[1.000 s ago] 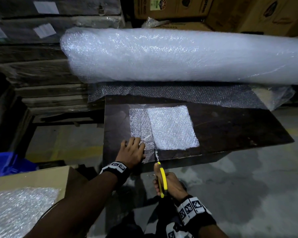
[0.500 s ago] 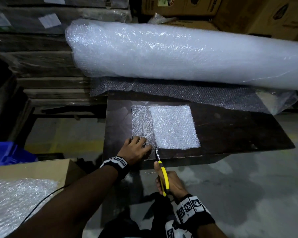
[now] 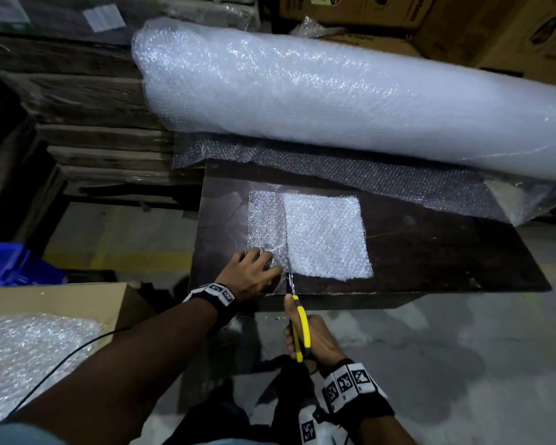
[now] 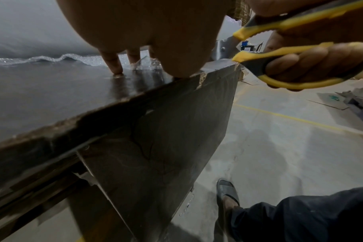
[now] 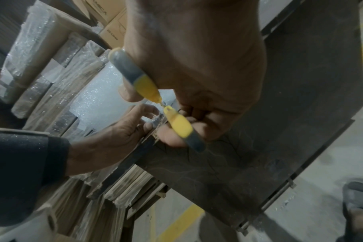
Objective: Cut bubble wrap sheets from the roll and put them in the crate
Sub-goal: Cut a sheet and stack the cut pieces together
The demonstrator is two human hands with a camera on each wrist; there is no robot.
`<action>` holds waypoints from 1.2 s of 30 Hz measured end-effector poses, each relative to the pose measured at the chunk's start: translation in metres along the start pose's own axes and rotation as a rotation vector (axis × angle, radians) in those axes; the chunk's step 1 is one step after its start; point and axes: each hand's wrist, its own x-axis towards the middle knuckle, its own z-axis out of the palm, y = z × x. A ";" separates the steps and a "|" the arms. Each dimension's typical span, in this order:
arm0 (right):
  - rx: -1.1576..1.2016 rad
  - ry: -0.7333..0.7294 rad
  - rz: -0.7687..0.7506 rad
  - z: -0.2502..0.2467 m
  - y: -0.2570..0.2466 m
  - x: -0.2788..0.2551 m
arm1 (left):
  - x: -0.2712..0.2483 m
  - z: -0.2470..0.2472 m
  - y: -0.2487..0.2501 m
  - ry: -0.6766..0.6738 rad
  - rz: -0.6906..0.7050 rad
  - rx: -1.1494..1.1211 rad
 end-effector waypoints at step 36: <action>-0.018 -0.077 0.123 -0.011 -0.005 0.011 | 0.036 -0.014 0.013 0.102 -0.048 -0.054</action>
